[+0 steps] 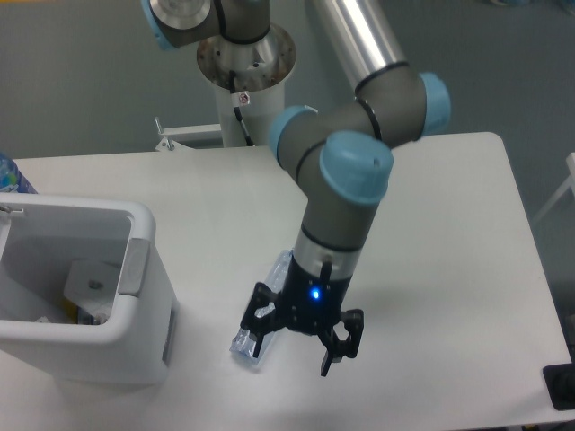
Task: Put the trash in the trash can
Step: 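Move the gripper back over the clear water bottle, then lower the gripper around the bottle's blue cap end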
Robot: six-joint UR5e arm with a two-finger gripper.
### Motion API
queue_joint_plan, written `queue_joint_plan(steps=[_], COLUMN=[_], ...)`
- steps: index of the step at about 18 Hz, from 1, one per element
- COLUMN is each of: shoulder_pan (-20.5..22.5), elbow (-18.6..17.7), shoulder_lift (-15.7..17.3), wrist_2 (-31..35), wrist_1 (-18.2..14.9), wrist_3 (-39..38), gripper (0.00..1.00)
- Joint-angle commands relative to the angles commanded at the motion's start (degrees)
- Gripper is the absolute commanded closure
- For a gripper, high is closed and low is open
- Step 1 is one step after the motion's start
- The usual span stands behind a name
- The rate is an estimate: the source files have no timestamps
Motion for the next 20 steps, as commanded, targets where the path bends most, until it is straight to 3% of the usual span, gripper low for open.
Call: queue_joint_plan(steps=[3, 10, 20], shoulder_pan=[-1.67, -5.54, -8.62], elbow=[1.41, 1.59, 1.5], shoulder_lift=[-1.67, -4.84, -8.7], wrist_2=[2.9, 11.78, 18.11], wrist_1=[-5.1, -11.61, -12.06], wrist_3=[0.09, 2.72, 3.61], gripper=[0.0, 0.0, 0.0])
